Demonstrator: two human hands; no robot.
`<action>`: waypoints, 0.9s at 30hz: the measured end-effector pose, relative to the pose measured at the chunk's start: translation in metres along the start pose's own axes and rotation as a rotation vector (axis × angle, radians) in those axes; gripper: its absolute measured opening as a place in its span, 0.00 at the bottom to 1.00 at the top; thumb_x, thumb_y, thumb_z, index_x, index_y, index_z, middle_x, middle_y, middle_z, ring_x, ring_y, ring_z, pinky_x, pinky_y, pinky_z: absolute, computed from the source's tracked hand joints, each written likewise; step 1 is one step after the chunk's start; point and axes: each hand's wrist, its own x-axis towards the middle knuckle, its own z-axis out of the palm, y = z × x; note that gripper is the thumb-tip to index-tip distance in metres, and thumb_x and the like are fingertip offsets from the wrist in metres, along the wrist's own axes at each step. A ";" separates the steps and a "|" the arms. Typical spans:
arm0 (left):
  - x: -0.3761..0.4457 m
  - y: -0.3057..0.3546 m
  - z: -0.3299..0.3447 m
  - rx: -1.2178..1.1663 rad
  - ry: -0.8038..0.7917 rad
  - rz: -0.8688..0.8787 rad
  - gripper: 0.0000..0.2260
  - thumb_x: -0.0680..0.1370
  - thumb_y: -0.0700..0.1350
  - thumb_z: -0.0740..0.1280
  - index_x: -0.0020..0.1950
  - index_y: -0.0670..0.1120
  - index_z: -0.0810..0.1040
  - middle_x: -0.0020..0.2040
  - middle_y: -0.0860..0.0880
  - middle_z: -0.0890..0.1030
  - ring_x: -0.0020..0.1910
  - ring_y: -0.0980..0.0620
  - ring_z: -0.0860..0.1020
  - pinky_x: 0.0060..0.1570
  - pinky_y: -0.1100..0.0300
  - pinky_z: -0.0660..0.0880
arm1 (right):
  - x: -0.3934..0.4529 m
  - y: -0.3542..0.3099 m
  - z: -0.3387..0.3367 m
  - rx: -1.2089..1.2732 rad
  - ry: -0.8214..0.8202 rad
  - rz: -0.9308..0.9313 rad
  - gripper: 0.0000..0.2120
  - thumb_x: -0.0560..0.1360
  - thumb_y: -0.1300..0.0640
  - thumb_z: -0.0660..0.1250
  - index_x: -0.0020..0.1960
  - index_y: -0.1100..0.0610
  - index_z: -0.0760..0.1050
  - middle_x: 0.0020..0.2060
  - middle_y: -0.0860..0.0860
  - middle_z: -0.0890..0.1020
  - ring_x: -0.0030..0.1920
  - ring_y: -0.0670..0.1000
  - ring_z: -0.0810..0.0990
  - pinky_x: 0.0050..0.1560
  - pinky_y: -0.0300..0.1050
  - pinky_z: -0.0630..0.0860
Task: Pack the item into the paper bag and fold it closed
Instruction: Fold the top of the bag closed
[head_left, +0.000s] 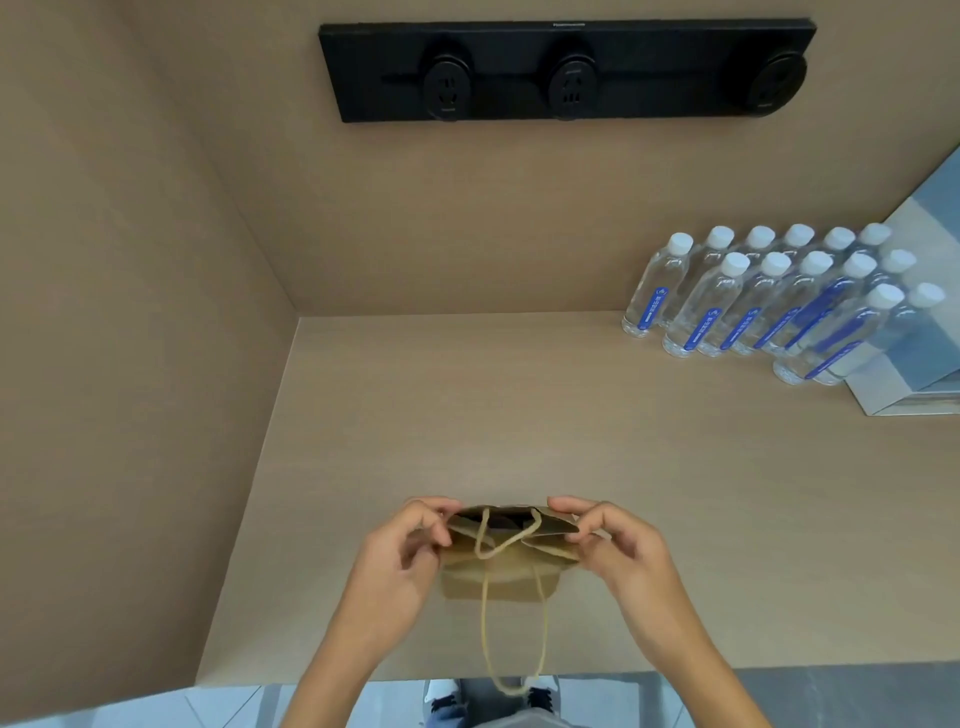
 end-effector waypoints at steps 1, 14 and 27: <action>0.001 -0.001 0.001 -0.036 0.028 0.004 0.22 0.75 0.24 0.59 0.37 0.50 0.75 0.53 0.50 0.85 0.52 0.53 0.82 0.45 0.69 0.75 | 0.002 -0.001 0.001 0.038 0.026 0.019 0.11 0.77 0.69 0.61 0.38 0.61 0.75 0.54 0.50 0.85 0.56 0.57 0.81 0.54 0.55 0.79; 0.010 -0.007 0.025 0.242 0.030 0.033 0.24 0.67 0.30 0.76 0.52 0.56 0.80 0.52 0.53 0.76 0.38 0.64 0.74 0.41 0.72 0.71 | 0.009 0.022 0.016 -0.320 0.031 -0.002 0.26 0.67 0.73 0.71 0.51 0.43 0.79 0.47 0.48 0.78 0.37 0.50 0.75 0.40 0.42 0.77; 0.018 -0.029 0.016 0.015 0.098 -0.024 0.08 0.66 0.32 0.78 0.31 0.41 0.83 0.32 0.48 0.73 0.29 0.58 0.70 0.30 0.68 0.65 | 0.003 0.040 0.026 -0.139 0.273 0.057 0.11 0.71 0.67 0.71 0.39 0.52 0.84 0.28 0.52 0.75 0.30 0.48 0.70 0.37 0.45 0.69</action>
